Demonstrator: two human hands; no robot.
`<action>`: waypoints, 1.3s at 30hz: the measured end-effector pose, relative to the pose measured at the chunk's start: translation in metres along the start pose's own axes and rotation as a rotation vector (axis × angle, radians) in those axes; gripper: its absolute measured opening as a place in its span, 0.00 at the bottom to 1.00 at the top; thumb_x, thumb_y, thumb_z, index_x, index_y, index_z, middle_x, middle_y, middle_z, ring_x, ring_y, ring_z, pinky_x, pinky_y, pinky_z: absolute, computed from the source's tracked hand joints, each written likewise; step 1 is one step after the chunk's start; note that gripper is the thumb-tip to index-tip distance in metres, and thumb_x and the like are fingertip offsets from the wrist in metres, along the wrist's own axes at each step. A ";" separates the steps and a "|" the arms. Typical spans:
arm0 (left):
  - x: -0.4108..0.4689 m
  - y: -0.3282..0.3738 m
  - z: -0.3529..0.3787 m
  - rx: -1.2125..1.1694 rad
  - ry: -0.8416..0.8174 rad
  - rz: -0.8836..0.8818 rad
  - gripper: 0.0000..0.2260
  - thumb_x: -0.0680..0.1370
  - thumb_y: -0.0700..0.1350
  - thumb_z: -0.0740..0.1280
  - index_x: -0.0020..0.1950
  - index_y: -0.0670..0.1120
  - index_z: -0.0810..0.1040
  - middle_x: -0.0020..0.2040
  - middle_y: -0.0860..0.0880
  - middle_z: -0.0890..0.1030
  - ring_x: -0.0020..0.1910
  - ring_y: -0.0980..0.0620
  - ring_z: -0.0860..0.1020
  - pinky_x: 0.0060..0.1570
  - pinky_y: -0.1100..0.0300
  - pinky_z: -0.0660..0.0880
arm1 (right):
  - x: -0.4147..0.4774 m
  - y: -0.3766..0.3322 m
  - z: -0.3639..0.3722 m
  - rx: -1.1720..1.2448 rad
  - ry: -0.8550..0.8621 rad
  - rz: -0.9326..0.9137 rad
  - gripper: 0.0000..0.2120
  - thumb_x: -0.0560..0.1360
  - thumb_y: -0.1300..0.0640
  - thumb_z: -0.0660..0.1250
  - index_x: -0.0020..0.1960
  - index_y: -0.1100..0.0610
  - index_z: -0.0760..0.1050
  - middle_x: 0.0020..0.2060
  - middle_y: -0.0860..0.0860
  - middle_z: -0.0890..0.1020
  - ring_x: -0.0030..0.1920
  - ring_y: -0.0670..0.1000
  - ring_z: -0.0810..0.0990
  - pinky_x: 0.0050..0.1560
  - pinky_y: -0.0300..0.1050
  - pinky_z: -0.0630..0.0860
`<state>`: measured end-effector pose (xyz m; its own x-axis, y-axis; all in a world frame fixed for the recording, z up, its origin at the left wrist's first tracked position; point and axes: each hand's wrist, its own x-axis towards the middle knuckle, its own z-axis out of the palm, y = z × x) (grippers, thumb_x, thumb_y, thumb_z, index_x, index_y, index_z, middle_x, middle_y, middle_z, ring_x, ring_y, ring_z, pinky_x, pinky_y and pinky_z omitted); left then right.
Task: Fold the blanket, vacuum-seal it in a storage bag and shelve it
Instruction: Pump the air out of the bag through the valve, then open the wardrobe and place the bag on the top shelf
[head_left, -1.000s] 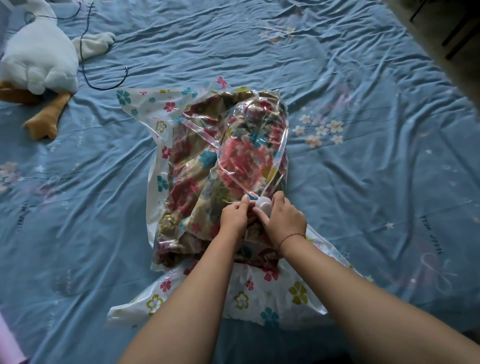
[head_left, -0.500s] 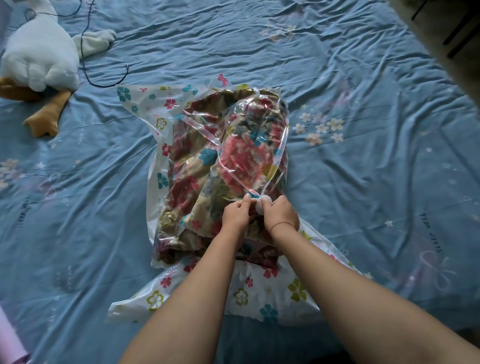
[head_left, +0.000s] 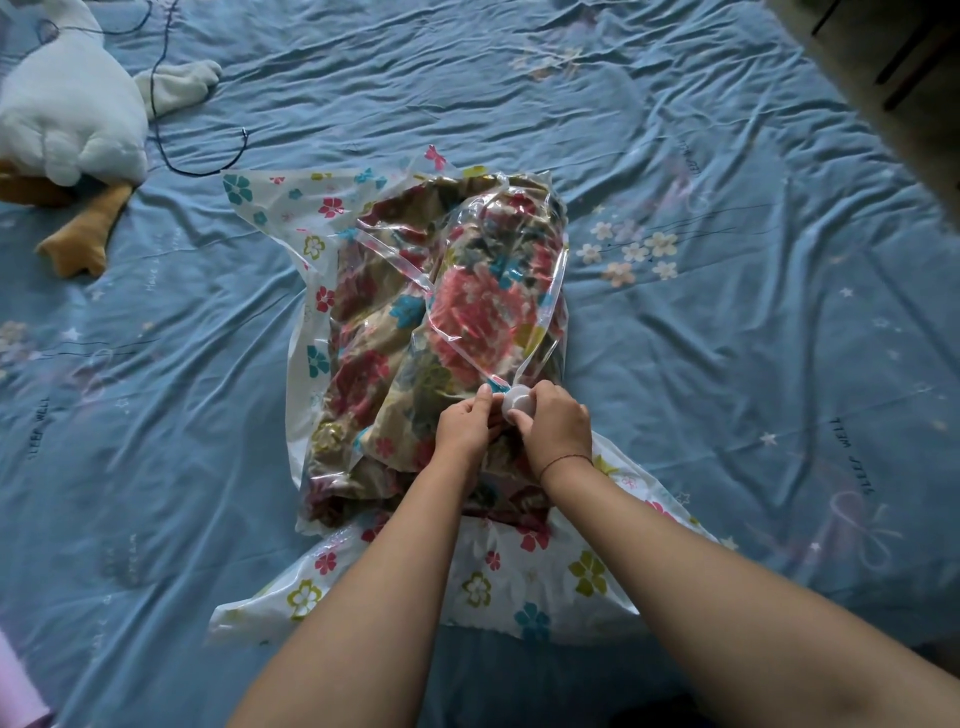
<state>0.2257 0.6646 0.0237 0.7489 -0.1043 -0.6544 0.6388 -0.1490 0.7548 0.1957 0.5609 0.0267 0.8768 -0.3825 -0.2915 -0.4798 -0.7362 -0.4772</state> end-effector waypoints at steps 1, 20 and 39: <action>0.000 -0.001 0.001 0.010 0.000 0.001 0.17 0.84 0.49 0.57 0.55 0.42 0.82 0.52 0.44 0.84 0.50 0.50 0.82 0.44 0.65 0.77 | 0.000 -0.002 -0.001 0.065 0.000 0.054 0.14 0.77 0.51 0.68 0.53 0.61 0.74 0.52 0.56 0.80 0.54 0.58 0.78 0.57 0.49 0.69; 0.010 -0.007 0.003 0.047 0.030 0.016 0.08 0.79 0.40 0.65 0.46 0.48 0.83 0.49 0.44 0.84 0.52 0.46 0.82 0.58 0.50 0.78 | 0.005 0.001 0.019 -0.098 0.041 0.095 0.14 0.79 0.49 0.64 0.58 0.57 0.74 0.57 0.53 0.79 0.60 0.56 0.74 0.59 0.49 0.63; 0.017 -0.010 0.003 0.171 0.055 0.026 0.08 0.78 0.41 0.67 0.54 0.43 0.83 0.52 0.45 0.84 0.53 0.47 0.82 0.59 0.49 0.77 | 0.024 0.000 0.027 0.453 -0.065 0.597 0.18 0.75 0.43 0.64 0.48 0.58 0.81 0.48 0.55 0.84 0.55 0.59 0.79 0.63 0.52 0.69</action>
<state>0.2314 0.6613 0.0050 0.7761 -0.0569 -0.6280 0.5837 -0.3121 0.7496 0.2156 0.5665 -0.0025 0.4669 -0.6009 -0.6488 -0.8515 -0.1074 -0.5132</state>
